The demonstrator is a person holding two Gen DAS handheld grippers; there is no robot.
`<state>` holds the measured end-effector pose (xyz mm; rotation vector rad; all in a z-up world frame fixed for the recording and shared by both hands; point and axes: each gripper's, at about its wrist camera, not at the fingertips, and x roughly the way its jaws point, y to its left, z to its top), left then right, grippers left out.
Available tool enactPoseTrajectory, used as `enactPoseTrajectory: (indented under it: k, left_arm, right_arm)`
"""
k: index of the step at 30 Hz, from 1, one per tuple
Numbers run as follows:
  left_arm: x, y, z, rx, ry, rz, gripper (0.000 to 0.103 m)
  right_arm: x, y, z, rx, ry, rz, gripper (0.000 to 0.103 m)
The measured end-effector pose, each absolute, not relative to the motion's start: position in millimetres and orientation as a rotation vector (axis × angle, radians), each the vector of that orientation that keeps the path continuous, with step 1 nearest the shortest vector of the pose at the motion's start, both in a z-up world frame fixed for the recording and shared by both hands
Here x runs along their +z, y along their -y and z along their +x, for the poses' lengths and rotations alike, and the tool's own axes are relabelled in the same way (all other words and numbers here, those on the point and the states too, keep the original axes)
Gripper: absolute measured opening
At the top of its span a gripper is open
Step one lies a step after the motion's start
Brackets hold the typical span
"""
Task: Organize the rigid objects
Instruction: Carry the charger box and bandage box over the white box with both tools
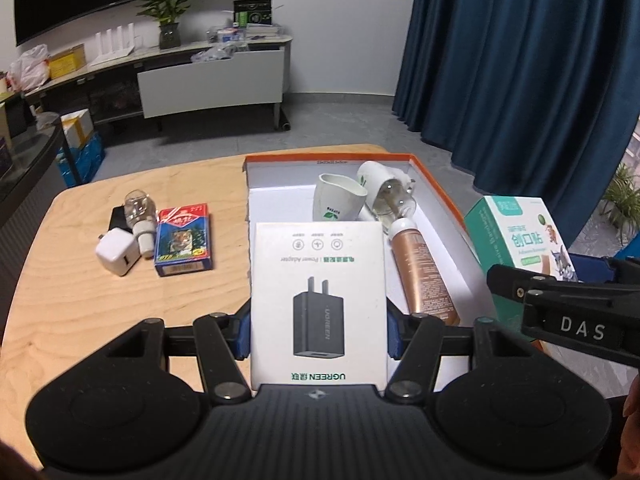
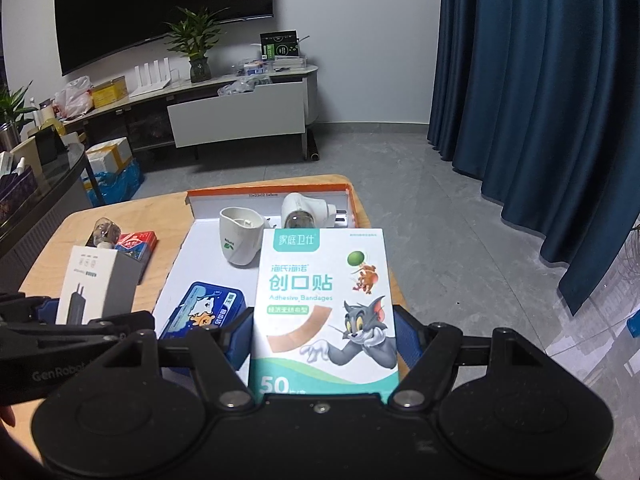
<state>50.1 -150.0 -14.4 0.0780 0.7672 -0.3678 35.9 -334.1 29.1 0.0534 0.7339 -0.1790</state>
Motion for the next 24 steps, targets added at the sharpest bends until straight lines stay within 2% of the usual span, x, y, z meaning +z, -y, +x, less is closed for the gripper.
enactPoseTrajectory:
  k: [24]
  left_arm:
    - [-16,153,37,-0.346,-0.765,0.034,0.06]
  right_arm:
    - [33,336,30,-0.175,-0.737,0.043,0.083]
